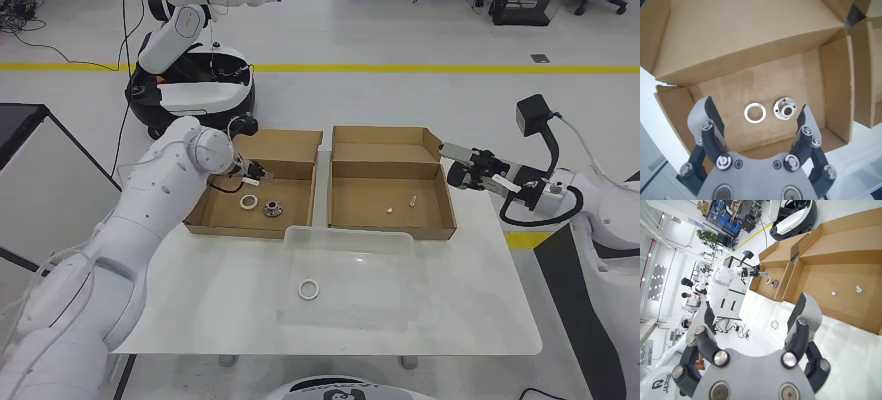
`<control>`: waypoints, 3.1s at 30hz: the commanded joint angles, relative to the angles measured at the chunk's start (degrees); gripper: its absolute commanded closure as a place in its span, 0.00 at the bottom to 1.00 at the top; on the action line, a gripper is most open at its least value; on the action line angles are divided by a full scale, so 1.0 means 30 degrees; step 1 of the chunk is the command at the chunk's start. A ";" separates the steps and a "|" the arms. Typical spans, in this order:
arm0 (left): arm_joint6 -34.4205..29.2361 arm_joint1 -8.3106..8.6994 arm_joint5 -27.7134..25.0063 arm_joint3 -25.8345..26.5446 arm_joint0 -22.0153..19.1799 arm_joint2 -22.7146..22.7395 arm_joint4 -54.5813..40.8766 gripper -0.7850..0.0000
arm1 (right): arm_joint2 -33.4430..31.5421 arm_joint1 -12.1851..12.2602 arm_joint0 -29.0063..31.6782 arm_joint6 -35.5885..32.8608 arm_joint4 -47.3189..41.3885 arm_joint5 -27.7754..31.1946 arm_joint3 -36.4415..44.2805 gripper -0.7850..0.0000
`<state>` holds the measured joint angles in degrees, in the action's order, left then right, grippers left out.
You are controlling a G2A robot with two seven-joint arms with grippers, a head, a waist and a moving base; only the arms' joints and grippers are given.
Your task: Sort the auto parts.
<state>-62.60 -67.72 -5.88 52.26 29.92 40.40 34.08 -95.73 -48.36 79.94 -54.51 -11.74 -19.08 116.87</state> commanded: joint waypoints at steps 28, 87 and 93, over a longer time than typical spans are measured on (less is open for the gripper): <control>-0.3351 0.1954 0.2405 1.2961 0.5329 0.3117 0.1846 0.00 | 0.0000 0.0000 0.0000 0.0000 -0.0001 0.0000 0.0000 0.00; -0.8467 0.0106 -0.3470 1.5646 -0.2085 -1.0221 -0.1264 0.00 | 0.0000 0.0000 0.0000 0.0000 -0.0001 0.0000 0.0000 0.00; -0.8467 0.0106 -0.3470 1.5646 -0.2085 -1.0221 -0.1264 0.00 | 0.0000 0.0000 0.0000 0.0000 -0.0001 0.0000 0.0000 0.00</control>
<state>-88.00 -67.40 -16.29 99.20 23.66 9.74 30.29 -95.73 -48.36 79.94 -54.51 -11.74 -19.08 116.87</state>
